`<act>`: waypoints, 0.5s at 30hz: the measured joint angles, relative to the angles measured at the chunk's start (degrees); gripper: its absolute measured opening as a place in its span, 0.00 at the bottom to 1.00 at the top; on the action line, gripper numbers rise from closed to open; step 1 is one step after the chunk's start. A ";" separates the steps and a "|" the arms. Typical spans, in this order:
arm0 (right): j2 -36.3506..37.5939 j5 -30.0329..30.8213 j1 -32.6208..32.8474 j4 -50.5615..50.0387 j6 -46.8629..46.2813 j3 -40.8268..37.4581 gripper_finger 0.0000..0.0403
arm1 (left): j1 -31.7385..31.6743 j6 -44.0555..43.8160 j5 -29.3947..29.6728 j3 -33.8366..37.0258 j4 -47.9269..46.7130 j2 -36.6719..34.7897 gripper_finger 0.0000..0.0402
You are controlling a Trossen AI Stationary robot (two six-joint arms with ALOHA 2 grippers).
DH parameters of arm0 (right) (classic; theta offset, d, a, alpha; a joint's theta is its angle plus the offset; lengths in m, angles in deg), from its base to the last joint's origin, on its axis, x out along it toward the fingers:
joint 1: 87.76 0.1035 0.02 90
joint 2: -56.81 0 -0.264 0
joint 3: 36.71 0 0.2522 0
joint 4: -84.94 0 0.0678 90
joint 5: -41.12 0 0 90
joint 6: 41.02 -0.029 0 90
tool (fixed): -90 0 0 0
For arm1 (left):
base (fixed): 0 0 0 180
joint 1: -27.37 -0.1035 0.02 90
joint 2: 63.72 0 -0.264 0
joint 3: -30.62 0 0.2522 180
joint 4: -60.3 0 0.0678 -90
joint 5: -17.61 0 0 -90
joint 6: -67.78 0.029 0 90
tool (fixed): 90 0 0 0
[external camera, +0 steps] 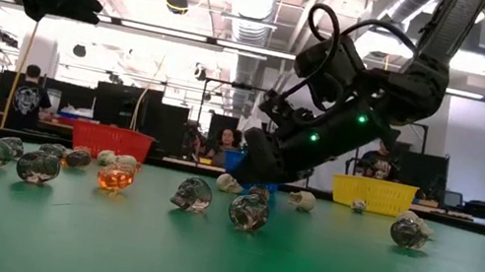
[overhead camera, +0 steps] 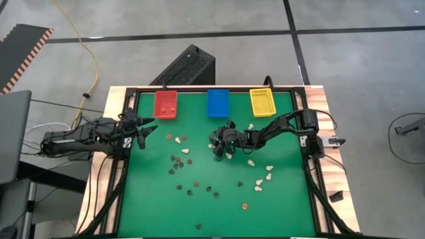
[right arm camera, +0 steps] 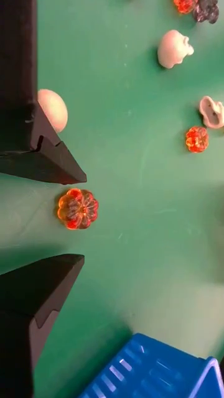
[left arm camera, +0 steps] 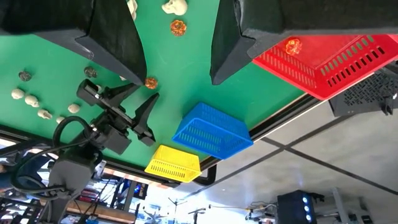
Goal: Sort Halloween decoration
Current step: Put the orange pumpkin toy into the red bin
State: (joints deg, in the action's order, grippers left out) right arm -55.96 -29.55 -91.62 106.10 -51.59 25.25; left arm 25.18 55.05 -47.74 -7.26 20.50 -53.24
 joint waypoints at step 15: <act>-0.04 -1.42 -0.82 -4.56 1.44 4.19 0.56 | 0.00 0.00 0.00 0.00 0.02 0.00 0.42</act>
State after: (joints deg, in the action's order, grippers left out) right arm -56.01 -30.97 -92.43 101.54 -50.15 29.44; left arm 25.19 55.05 -47.74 -7.26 20.52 -53.24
